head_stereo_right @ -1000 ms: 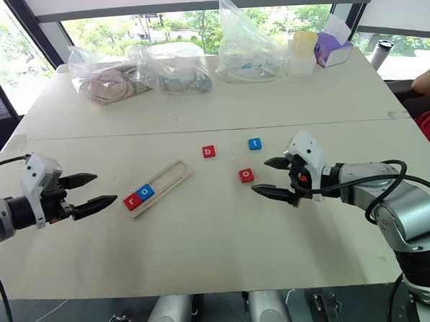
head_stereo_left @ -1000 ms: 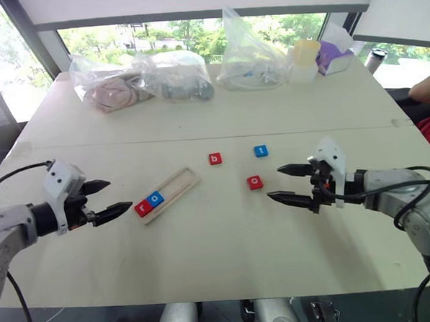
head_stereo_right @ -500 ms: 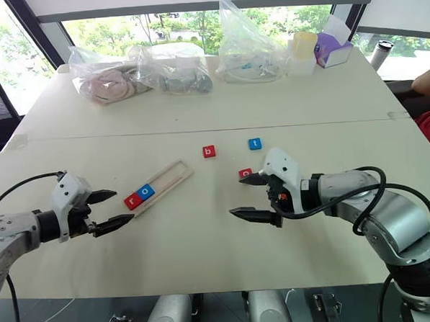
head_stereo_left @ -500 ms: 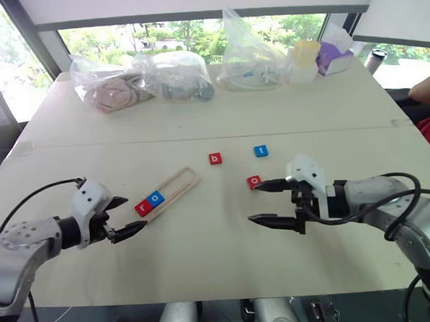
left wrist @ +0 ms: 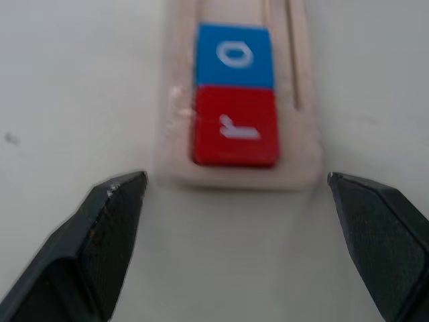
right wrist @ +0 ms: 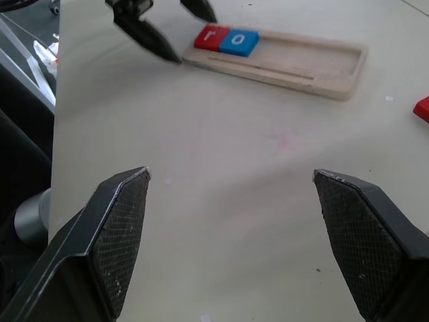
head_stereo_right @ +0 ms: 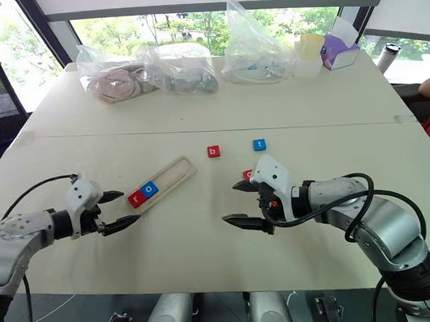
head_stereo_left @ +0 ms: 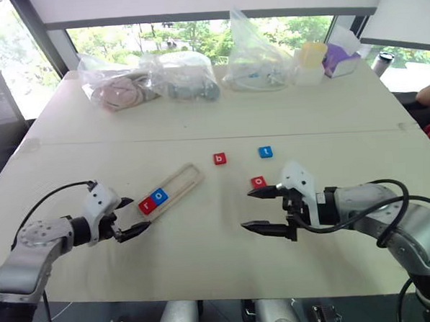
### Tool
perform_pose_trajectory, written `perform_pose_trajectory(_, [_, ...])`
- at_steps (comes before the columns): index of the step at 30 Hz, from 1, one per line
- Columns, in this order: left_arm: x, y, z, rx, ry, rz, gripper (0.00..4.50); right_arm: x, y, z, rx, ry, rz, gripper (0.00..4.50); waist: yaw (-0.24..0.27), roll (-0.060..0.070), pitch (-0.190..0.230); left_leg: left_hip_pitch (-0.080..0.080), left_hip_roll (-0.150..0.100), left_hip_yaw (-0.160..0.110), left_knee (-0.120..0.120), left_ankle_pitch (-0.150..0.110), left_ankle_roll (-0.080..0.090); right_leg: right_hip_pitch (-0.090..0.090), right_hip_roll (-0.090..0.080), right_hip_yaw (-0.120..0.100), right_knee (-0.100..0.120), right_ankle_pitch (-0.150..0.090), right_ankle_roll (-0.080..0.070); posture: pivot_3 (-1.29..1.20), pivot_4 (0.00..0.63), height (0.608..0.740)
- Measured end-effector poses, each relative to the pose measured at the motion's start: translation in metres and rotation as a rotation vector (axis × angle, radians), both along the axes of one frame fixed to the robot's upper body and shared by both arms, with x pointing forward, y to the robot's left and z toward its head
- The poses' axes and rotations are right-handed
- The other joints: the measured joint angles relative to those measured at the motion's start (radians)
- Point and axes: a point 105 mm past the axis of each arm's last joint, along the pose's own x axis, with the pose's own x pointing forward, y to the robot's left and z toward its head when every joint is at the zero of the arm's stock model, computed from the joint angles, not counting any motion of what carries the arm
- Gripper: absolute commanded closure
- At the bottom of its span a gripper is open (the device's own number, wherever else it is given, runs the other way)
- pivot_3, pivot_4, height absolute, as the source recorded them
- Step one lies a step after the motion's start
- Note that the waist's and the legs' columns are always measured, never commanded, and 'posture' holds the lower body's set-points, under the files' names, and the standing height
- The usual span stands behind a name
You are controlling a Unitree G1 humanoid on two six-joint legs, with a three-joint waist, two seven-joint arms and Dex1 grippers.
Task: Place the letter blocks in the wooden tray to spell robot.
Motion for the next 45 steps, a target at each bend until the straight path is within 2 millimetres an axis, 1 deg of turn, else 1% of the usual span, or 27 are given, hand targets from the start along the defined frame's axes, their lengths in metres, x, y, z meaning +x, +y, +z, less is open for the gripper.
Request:
perform_pose_trajectory(6, [0.004,-0.008,-0.001,-0.012,-0.001,-0.008,0.00,0.000,0.000,-0.004,0.000,-0.004,-0.011,0.53,0.001,0.001,0.000,0.000,0.000,0.000,0.001,0.000,0.000,0.001,0.000,0.000,0.000,0.000,0.000,0.00,0.150,0.740])
perform_pose_trajectory(10, [0.006,-0.007,-0.001,0.000,-0.001,-0.009,0.00,0.000,0.000,-0.007,-0.003,0.002,-0.017,0.53,0.000,0.001,0.000,0.001,0.000,0.001,0.001,0.000,0.000,0.001,0.000,0.000,0.000,0.000,0.000,0.00,0.150,0.740])
perform_pose_trajectory(11, [0.007,-0.007,-0.001,0.000,-0.001,-0.008,0.53,0.000,0.000,-0.008,-0.004,0.001,-0.020,0.50,0.000,0.001,-0.001,0.001,0.000,0.001,0.001,0.000,0.000,0.002,0.000,0.000,0.000,0.000,0.000,0.00,0.150,0.740])
perform_pose_trajectory(13, [0.008,-0.004,-0.002,0.002,-0.005,0.002,1.24,0.001,-0.001,-0.008,-0.006,-0.004,-0.026,0.50,-0.001,0.001,-0.001,0.002,0.001,0.001,0.000,0.000,0.000,0.002,0.000,0.000,0.000,0.000,0.000,0.00,0.150,0.740])
perform_pose_trajectory(14, [0.008,-0.004,-0.001,0.002,-0.006,0.002,1.38,0.000,-0.001,-0.009,-0.006,-0.003,-0.026,0.50,-0.002,0.001,-0.001,0.003,0.001,0.001,0.000,0.000,0.000,0.002,0.000,0.000,0.000,0.000,0.000,0.00,0.150,0.740])
perform_pose_trajectory(18, [0.012,-0.003,-0.001,0.010,-0.022,-0.010,1.38,0.000,-0.001,-0.009,-0.006,-0.002,-0.027,0.50,0.001,0.001,-0.001,0.003,0.002,0.002,0.000,0.000,0.000,0.002,0.000,0.000,0.000,0.000,0.000,0.00,0.150,0.740])
perform_pose_trajectory(20, [0.017,-0.005,0.000,0.014,-0.043,-0.034,1.38,0.000,-0.002,-0.009,-0.006,-0.003,-0.027,0.50,0.002,0.001,-0.001,0.003,0.003,0.002,0.001,0.000,0.000,0.003,0.000,-0.001,0.000,0.000,0.000,0.00,0.150,0.740])
perform_pose_trajectory(23, [0.023,-0.008,0.006,0.076,-0.072,-0.144,1.38,0.002,-0.005,-0.011,-0.013,-0.002,-0.041,0.50,0.001,0.000,0.000,0.001,0.003,0.003,0.001,0.000,0.000,0.002,0.000,-0.001,-0.001,0.000,0.000,0.00,0.150,0.740])
perform_pose_trajectory(25, [0.026,-0.011,0.011,0.126,-0.081,-0.262,1.38,0.004,-0.010,-0.014,-0.021,0.005,-0.065,0.50,-0.001,0.000,0.000,-0.001,0.003,0.005,0.001,0.000,0.000,0.000,0.000,-0.001,-0.001,0.000,0.000,0.00,0.150,0.740])
perform_pose_trajectory(28, [0.037,-0.023,0.022,0.167,-0.089,-0.441,1.38,0.005,-0.014,-0.017,-0.024,0.010,-0.083,0.50,0.000,0.000,0.000,-0.004,0.002,0.005,0.001,0.000,0.000,-0.002,0.001,-0.001,-0.001,0.000,0.000,0.00,0.150,0.740])
perform_pose_trajectory(30, [0.044,-0.029,0.024,0.177,-0.099,-0.502,1.38,0.005,-0.015,-0.018,-0.025,0.012,-0.093,0.50,-0.001,0.000,0.000,-0.004,0.001,0.006,0.001,0.000,0.001,-0.002,0.001,-0.001,-0.001,0.001,0.002,0.00,0.150,0.740])
perform_pose_trajectory(36, [0.065,-0.054,0.017,0.161,-0.092,-0.619,1.38,0.005,-0.015,-0.020,-0.022,0.014,-0.124,0.50,-0.002,-0.002,0.000,-0.005,0.001,0.005,0.001,-0.001,0.002,-0.002,0.003,-0.001,0.000,0.002,0.004,0.00,0.150,0.740])
perform_pose_trajectory(39, [0.068,-0.063,0.013,0.144,-0.075,-0.669,1.38,0.006,-0.015,-0.021,-0.021,0.012,-0.144,0.50,-0.006,-0.002,0.000,-0.004,0.001,0.006,0.002,-0.001,0.002,-0.002,0.003,-0.001,0.000,0.002,0.004,0.00,0.150,0.740])
perform_pose_trajectory(41, [0.068,-0.062,0.012,0.140,-0.062,-0.676,0.32,0.007,-0.015,-0.022,-0.023,0.017,-0.154,0.50,-0.007,-0.002,0.000,-0.004,0.001,0.005,0.001,-0.001,0.002,-0.002,0.003,-0.001,0.001,0.003,0.005,0.00,0.150,0.740])
perform_pose_trajectory(42, [0.067,-0.061,0.012,0.139,-0.050,-0.682,0.04,0.007,-0.015,-0.022,-0.024,0.018,-0.158,0.50,-0.007,-0.002,0.000,-0.004,0.001,0.005,0.001,-0.001,0.002,-0.002,0.003,-0.001,0.001,0.003,0.005,0.00,0.150,0.740])
perform_pose_trajectory(45, [0.066,-0.061,0.011,0.136,-0.036,-0.694,0.04,0.008,-0.015,-0.022,-0.024,0.016,-0.163,0.50,-0.006,-0.002,0.000,-0.004,0.001,0.005,0.002,-0.001,0.002,-0.002,0.003,-0.001,0.001,0.003,0.005,0.00,0.150,0.740])
